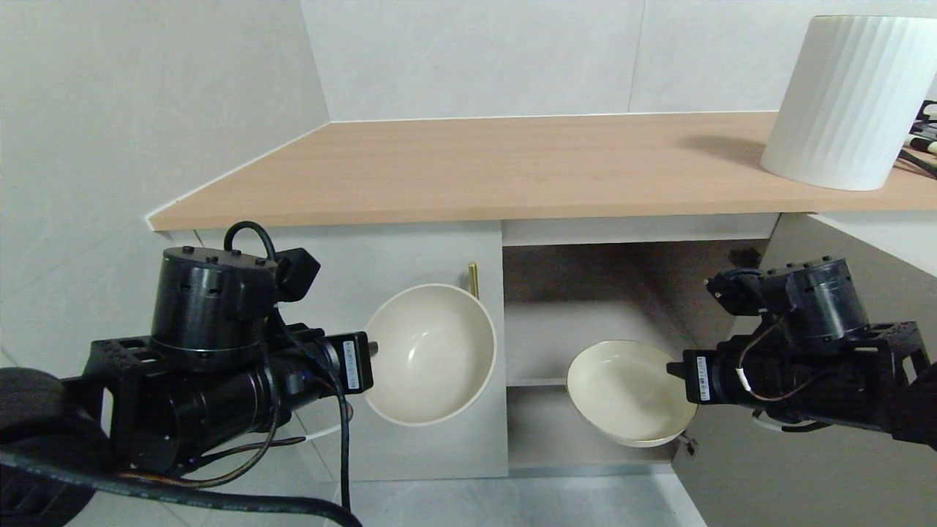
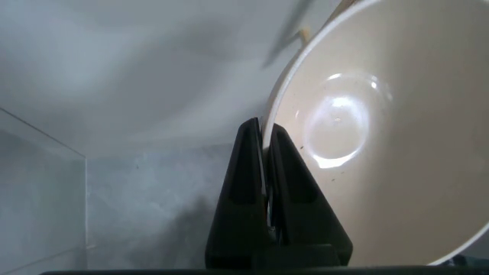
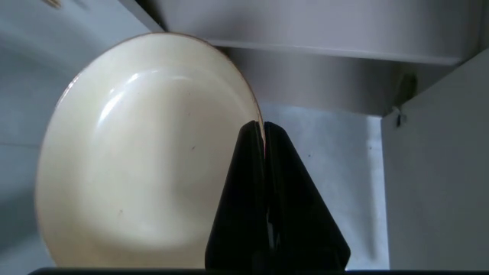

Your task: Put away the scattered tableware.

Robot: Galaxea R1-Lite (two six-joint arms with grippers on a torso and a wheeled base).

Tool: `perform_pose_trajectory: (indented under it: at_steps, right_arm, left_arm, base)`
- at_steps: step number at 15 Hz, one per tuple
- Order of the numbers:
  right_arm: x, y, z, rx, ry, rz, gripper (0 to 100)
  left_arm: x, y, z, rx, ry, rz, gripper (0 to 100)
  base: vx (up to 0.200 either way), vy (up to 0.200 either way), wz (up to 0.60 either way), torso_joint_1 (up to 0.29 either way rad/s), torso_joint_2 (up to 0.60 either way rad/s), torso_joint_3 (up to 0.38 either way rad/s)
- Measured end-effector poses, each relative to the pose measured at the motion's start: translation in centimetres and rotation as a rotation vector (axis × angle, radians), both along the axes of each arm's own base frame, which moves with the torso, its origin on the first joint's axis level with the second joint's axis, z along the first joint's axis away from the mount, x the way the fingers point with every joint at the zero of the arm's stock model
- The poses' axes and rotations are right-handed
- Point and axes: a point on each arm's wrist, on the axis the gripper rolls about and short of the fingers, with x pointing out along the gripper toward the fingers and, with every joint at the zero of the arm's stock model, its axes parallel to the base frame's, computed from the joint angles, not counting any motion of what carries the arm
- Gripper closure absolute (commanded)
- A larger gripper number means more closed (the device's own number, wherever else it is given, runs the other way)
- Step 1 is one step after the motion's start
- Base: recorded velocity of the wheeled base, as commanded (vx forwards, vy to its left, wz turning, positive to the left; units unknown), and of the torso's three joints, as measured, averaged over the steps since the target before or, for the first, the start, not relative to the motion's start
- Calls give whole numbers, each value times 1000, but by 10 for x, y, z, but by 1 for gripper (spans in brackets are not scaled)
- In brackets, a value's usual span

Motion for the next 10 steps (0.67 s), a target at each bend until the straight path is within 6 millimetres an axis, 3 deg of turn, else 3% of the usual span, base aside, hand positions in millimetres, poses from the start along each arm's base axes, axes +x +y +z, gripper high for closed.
perform_pose_trajectory:
  at_steps: [10]
  right_arm:
    - [12,4,-7,12,-37,-14,100]
  left_arm:
    - [0,0,0,0,1,0,100]
  base:
    - [0,0,0,-6,17,9]
